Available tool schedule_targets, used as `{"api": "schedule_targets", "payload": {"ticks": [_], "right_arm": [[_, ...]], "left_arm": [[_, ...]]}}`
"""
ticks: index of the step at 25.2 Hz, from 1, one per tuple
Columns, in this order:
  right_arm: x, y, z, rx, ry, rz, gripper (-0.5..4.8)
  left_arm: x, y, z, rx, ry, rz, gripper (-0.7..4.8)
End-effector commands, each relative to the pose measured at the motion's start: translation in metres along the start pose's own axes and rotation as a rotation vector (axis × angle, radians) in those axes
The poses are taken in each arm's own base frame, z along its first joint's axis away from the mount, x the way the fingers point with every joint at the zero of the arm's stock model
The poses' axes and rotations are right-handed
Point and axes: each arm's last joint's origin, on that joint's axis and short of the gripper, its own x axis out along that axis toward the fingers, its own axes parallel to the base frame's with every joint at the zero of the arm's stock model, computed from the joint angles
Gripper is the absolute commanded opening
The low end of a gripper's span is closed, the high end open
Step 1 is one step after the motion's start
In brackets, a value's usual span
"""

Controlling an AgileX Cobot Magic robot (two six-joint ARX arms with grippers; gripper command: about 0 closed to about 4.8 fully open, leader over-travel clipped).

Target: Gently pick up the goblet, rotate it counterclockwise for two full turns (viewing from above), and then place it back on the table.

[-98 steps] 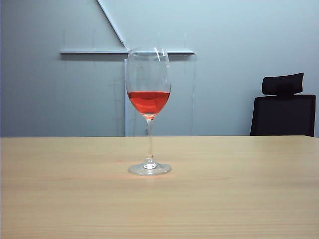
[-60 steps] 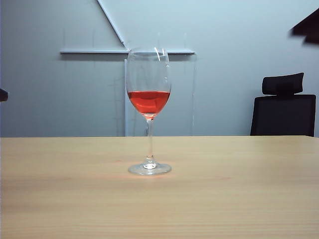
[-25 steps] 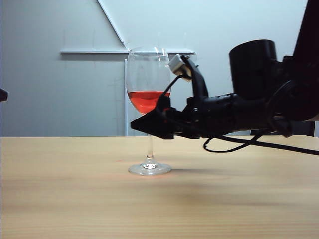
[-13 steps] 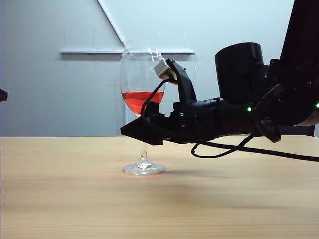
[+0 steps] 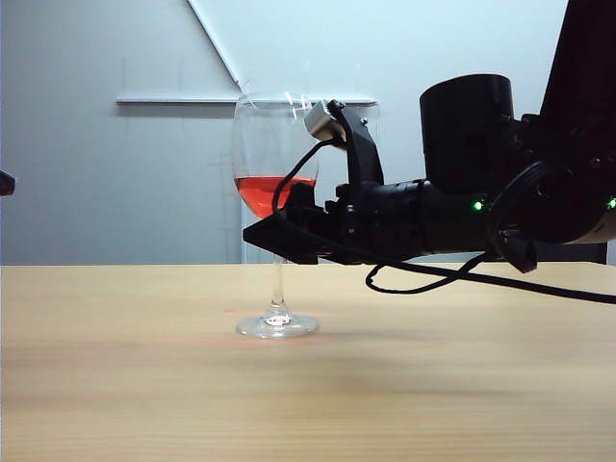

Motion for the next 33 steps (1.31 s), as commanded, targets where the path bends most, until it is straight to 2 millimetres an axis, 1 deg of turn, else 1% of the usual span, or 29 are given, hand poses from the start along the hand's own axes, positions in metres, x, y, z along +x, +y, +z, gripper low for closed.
{"api": "schedule_targets", "payload": {"ticks": [1, 2, 5, 11, 12, 15, 16, 18, 20, 22, 25, 29, 33], "right_arm": [[0.001, 0.001, 0.005, -0.005, -0.028, -0.001, 1.96], [0.001, 0.001, 0.005, -0.005, -0.028, -0.001, 1.96], [0.001, 0.001, 0.005, -0.005, -0.028, -0.001, 1.37], [0.001, 0.001, 0.004, -0.002, -0.027, -0.001, 1.28], [0.001, 0.001, 0.004, -0.002, -0.027, -0.001, 0.91], [0.001, 0.001, 0.004, -0.002, -0.027, -0.001, 0.87], [0.001, 0.001, 0.005, -0.002, -0.028, -0.001, 0.76], [0.001, 0.001, 0.005, -0.001, -0.028, -0.001, 0.27], [0.001, 0.001, 0.005, -0.001, -0.028, -0.001, 0.18], [0.001, 0.001, 0.005, -0.001, -0.028, -0.001, -0.04], [0.001, 0.001, 0.006, 0.026, -0.039, -0.003, -0.04], [0.0, 0.0, 0.012, 0.122, -0.097, -0.002, -0.04], [-0.002, -0.003, 0.016, 0.263, -0.122, -0.009, -0.04]], "left_arm": [[0.0, 0.0, 0.001, 0.005, -0.008, -0.001, -0.05], [0.0, 0.0, 0.001, 0.005, -0.008, -0.001, -0.05], [0.0, 0.0, 0.001, 0.005, -0.008, -0.001, -0.05], [0.0, 0.0, 0.001, 0.005, -0.008, -0.001, -0.05], [0.0, 0.0, 0.001, 0.005, -0.008, -0.001, -0.05], [0.0, 0.0, 0.001, 0.005, -0.008, -0.001, -0.05], [0.0, 0.0, 0.001, 0.005, -0.008, -0.001, -0.05], [0.0, 0.0, 0.001, 0.005, -0.008, -0.001, -0.05], [0.0, 0.0, 0.001, 0.005, -0.008, -0.001, -0.05], [0.0, 0.0, 0.001, 0.005, -0.008, -0.001, -0.05], [0.0, 0.0, 0.001, 0.005, -0.008, -0.001, -0.05], [0.0, 0.0, 0.001, 0.005, -0.008, -0.001, -0.05], [0.0, 0.0, 0.001, 0.005, -0.008, -0.001, -0.05]]}}
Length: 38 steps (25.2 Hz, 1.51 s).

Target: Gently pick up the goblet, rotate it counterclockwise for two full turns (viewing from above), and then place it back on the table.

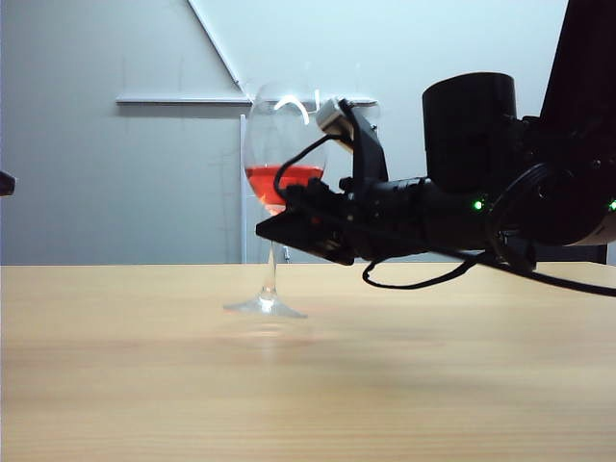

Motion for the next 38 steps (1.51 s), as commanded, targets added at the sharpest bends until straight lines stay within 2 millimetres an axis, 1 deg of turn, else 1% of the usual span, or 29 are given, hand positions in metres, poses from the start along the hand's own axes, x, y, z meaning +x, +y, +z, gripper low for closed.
{"api": "schedule_targets", "payload": {"ticks": [1, 5, 7, 9, 17, 19, 25, 28, 33, 34, 38], "right_arm": [[-0.002, -0.001, 0.015, 0.127, -0.087, 0.004, -0.04], [-0.009, -0.011, 0.025, 0.285, -0.074, -0.035, -0.04], [-0.012, -0.012, 0.029, 0.304, -0.047, -0.057, -0.04], [-0.016, -0.011, 0.035, 0.309, -0.001, -0.123, -0.04], [-0.032, 0.001, 0.062, 0.139, 0.109, -0.294, -0.04], [-0.039, 0.01, 0.072, 0.031, 0.142, -0.353, -0.04], [-0.038, 0.034, 0.085, -0.168, 0.136, -0.403, -0.04], [-0.034, 0.046, 0.087, -0.211, 0.108, -0.418, -0.04], [-0.031, 0.06, 0.08, -0.27, 0.154, -0.495, -0.04], [-0.029, 0.065, 0.079, -0.283, 0.156, -0.493, -0.04], [-0.027, 0.074, 0.08, -0.288, 0.109, -0.463, -0.04]], "left_arm": [[0.0, 0.0, 0.001, 0.005, -0.009, -0.002, -0.05], [0.0, 0.0, 0.001, 0.005, -0.009, -0.002, -0.05], [0.0, 0.0, 0.001, 0.005, -0.009, -0.002, -0.04], [0.0, 0.0, 0.001, 0.005, -0.009, -0.002, -0.05], [0.0, 0.0, 0.001, 0.005, -0.009, -0.002, -0.05], [0.0, 0.0, 0.001, 0.005, -0.009, -0.002, -0.05], [0.0, 0.0, 0.001, 0.005, -0.009, -0.001, -0.05], [0.0, 0.0, 0.001, 0.005, -0.009, -0.002, -0.05], [0.0, 0.0, 0.001, 0.005, -0.009, -0.002, -0.05], [0.0, 0.0, 0.001, 0.005, -0.009, -0.001, -0.05], [0.0, 0.0, 0.001, 0.005, -0.009, -0.002, -0.05]]}}
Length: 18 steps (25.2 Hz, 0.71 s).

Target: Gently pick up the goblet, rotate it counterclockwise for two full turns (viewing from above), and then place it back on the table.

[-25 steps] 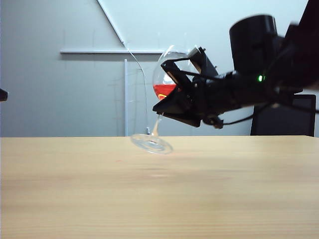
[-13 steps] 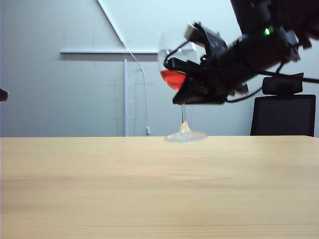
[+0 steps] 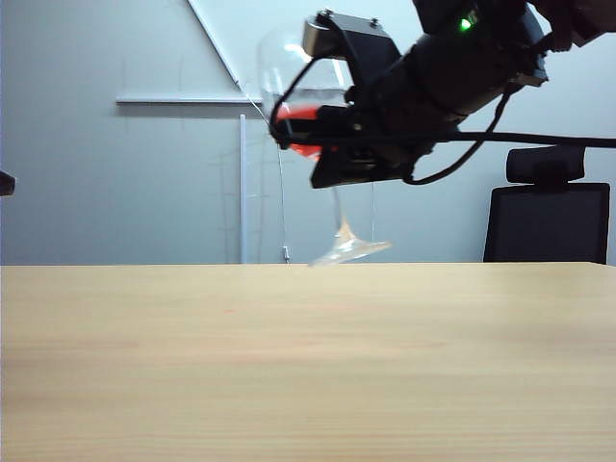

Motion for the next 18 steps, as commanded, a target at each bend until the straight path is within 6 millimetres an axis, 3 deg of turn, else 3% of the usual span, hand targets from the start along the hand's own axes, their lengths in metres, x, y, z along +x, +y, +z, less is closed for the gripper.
{"api": "schedule_targets", "payload": {"ticks": [1, 6, 13, 18], "right_arm": [[-0.004, 0.004, 0.015, 0.021, -0.14, 0.003, -0.04], [-0.011, 0.011, 0.02, -0.004, -0.257, -0.029, -0.04], [-0.016, 0.028, 0.021, -0.072, -0.267, -0.042, -0.04], [-0.023, 0.03, 0.016, 0.005, -0.337, -0.025, -0.04]], "left_arm": [[0.0, 0.0, 0.001, 0.005, -0.009, -0.001, -0.05], [0.0, 0.0, 0.002, 0.005, -0.01, -0.001, -0.05], [0.0, 0.0, 0.001, 0.005, -0.01, -0.001, -0.05], [0.0, 0.0, 0.001, 0.005, -0.01, -0.001, -0.05]]}}
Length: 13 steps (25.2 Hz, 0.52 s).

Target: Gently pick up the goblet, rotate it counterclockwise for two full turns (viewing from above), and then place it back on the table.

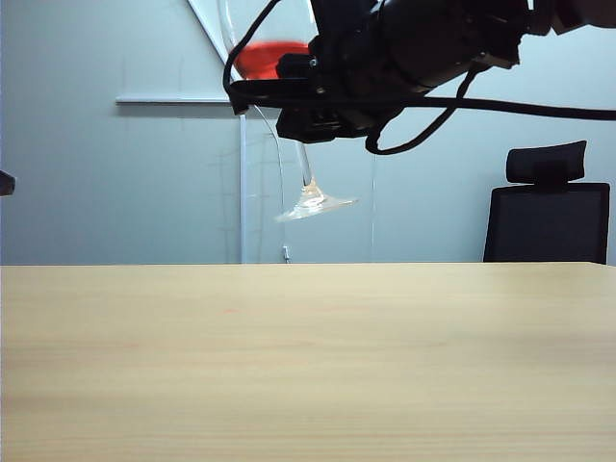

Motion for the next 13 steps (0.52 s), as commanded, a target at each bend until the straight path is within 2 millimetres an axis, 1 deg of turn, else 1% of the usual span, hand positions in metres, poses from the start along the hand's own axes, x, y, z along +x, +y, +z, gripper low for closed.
{"api": "schedule_targets", "payload": {"ticks": [1, 2, 12, 13], "right_arm": [[-0.01, -0.002, 0.005, 0.147, -0.145, -0.007, -0.04], [-0.015, -0.004, -0.001, 0.224, -0.159, -0.006, -0.04], [-0.047, -0.01, -0.035, 0.516, -0.228, 0.065, -0.04], [-0.05, -0.014, -0.041, 0.586, -0.223, 0.082, -0.04]], "left_arm": [[0.0, 0.0, 0.001, 0.005, -0.009, -0.001, -0.05], [0.0, 0.0, 0.001, 0.005, -0.009, -0.001, -0.05], [0.0, 0.0, 0.001, 0.005, -0.009, -0.001, -0.05], [0.0, 0.0, 0.001, 0.005, -0.009, -0.001, -0.05]]}}
